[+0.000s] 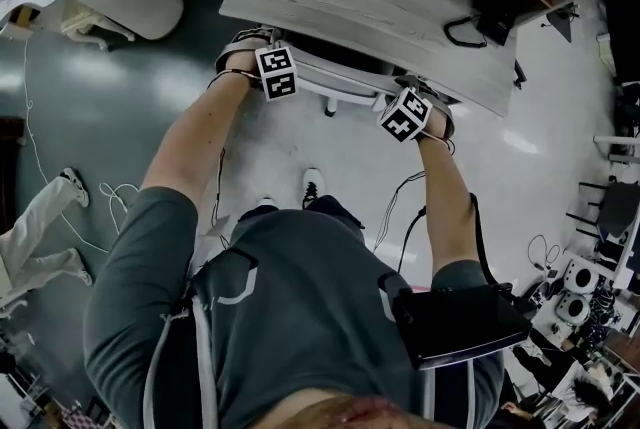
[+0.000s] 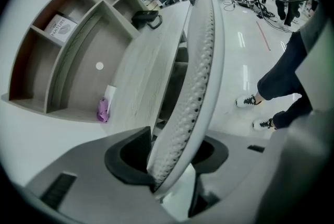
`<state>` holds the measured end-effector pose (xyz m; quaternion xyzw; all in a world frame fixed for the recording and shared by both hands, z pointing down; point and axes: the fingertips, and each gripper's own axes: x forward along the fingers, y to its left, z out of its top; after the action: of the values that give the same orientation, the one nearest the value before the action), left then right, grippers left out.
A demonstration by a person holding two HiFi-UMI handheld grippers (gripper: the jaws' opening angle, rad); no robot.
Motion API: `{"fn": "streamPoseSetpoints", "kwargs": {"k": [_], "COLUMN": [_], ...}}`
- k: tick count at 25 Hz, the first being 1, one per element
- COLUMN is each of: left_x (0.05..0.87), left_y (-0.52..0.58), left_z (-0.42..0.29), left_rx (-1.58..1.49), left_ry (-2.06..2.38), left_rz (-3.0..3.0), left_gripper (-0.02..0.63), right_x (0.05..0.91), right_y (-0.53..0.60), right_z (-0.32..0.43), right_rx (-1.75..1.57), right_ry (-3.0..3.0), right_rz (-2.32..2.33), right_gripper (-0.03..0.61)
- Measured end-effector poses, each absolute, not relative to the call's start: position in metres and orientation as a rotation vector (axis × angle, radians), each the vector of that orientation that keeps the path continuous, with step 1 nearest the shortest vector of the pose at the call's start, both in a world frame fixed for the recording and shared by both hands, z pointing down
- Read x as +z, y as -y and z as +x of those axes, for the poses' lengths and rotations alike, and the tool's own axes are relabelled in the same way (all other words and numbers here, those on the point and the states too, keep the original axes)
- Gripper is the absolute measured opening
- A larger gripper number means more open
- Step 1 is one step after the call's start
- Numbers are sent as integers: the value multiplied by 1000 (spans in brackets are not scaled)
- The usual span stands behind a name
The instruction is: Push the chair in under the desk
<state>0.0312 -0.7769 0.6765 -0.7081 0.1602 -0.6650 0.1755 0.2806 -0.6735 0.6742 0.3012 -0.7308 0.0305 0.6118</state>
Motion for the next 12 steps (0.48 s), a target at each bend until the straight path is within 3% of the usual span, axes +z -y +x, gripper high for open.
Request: {"fn": "streamPoseSetpoints", "kwargs": {"k": [12], "left_x": [626], "left_y": [748], "left_z": [18], "left_rx": [-1707], "left_ry": [-736], "left_rz": [-2379], "left_gripper": [215], "right_x": [637], "right_y": [654], "right_z": [257], "right_rx": [228], "right_ry": [1874], "right_rz": [727], "right_gripper": [181]}}
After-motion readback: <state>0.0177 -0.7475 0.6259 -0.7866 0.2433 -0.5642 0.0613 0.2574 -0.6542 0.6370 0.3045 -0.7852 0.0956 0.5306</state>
